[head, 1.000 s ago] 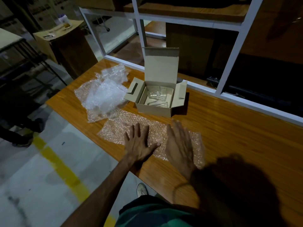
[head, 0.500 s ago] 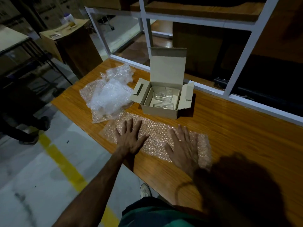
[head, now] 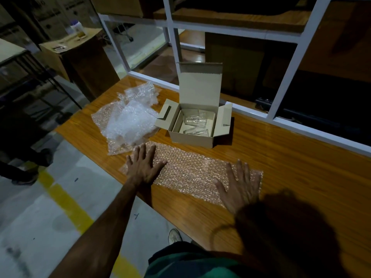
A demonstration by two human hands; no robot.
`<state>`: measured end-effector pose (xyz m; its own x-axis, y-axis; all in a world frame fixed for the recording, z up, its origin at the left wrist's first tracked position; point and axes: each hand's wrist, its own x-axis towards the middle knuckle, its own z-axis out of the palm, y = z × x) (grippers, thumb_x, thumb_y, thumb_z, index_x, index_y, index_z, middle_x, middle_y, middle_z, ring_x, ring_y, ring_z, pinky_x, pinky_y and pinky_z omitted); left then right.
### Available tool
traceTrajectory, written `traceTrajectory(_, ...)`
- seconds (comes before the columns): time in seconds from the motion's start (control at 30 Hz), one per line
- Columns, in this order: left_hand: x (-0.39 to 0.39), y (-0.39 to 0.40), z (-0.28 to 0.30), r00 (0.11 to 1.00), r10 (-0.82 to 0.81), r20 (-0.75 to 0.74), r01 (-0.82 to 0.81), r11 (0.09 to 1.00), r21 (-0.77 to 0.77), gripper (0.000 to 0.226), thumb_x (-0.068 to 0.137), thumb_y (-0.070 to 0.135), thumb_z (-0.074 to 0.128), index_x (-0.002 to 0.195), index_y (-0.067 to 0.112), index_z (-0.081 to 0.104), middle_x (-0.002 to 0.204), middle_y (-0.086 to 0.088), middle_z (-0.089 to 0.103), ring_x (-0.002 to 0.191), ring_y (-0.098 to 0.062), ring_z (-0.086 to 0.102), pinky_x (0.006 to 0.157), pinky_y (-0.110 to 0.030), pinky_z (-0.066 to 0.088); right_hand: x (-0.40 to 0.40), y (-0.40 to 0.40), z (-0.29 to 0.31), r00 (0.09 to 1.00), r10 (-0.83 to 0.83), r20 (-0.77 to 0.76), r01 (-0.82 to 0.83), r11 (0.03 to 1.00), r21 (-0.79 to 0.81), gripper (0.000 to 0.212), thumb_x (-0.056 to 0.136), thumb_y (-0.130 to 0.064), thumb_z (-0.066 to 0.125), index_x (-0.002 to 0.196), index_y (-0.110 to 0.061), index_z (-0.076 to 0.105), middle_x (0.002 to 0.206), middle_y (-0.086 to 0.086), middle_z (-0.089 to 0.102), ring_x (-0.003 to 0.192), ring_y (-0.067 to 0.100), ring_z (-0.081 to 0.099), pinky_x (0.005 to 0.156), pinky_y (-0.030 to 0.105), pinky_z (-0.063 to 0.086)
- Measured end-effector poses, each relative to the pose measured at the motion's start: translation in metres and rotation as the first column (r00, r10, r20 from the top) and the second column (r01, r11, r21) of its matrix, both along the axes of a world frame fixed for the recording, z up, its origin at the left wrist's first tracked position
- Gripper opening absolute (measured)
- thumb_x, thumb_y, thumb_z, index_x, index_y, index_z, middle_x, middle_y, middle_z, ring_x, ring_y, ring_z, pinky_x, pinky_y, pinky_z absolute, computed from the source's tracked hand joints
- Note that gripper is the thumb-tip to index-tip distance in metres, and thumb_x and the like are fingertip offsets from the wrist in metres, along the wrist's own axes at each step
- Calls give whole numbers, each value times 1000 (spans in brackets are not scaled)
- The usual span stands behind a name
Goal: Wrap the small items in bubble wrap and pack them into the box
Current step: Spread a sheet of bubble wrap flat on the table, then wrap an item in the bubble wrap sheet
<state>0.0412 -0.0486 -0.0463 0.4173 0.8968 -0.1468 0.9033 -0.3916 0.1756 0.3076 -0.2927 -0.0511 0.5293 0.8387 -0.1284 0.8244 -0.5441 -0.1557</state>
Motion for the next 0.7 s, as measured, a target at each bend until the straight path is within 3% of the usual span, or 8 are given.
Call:
traceTrajectory(0.1,0,-3,0,1000,0,31,0,1000,4,93,89,94,10,166,42,-2,175,-4,-11,161,-31,-11,124,-70,-5,2,1,0,1000,4,-5,-4,1000,12,86,98,-79,4,169,-31,2,177,9,-10,163,30,-9,126,62,-10)
traceTrajectory(0.17,-1,-7,-2,998,-4,69,3,1000,19,92,91,91,8,167,40,3,176,-4,-7,162,-30,-9,125,-68,-5,3,3,3,1000,-8,-9,9,996,90,81,101,-73,19,168,-26,17,177,12,4,164,30,2,127,58,-6)
traceTrajectory(0.27,-2,-17,-4,987,3,158,-12,998,59,88,96,85,15,167,33,17,176,-4,7,162,-29,2,126,-66,2,0,15,16,999,-12,-38,23,961,277,61,103,-51,49,156,-21,45,162,11,44,149,30,40,125,52,29)
traceTrajectory(0.37,-4,-26,-3,970,8,243,-35,994,108,79,101,76,28,161,25,34,172,-8,26,159,-31,19,125,-66,19,-4,44,43,977,6,-214,90,895,436,41,104,-37,54,140,-20,60,132,2,66,112,20,65,92,40,56)
traceTrajectory(0.47,-6,-35,2,955,-43,295,-4,988,157,71,104,66,33,155,18,46,166,-10,39,154,-32,29,121,-63,30,-7,86,72,914,73,-398,165,831,531,26,106,-29,54,127,-24,68,119,-3,72,93,10,67,73,31,60)
traceTrajectory(0.57,-6,-41,7,942,-51,331,1,989,147,66,105,59,35,149,14,55,160,-10,48,150,-32,37,120,-58,34,-9,131,93,848,42,-528,322,750,578,22,104,-19,61,122,-18,72,117,0,75,97,14,71,78,37,63)
traceTrajectory(0.7,-5,-45,11,928,-55,369,6,991,133,56,106,49,40,141,12,64,149,-10,59,140,-28,48,115,-50,40,3,178,93,836,-108,-537,395,798,455,16,100,-16,70,115,-13,72,105,5,78,77,21,77,68,42,67)
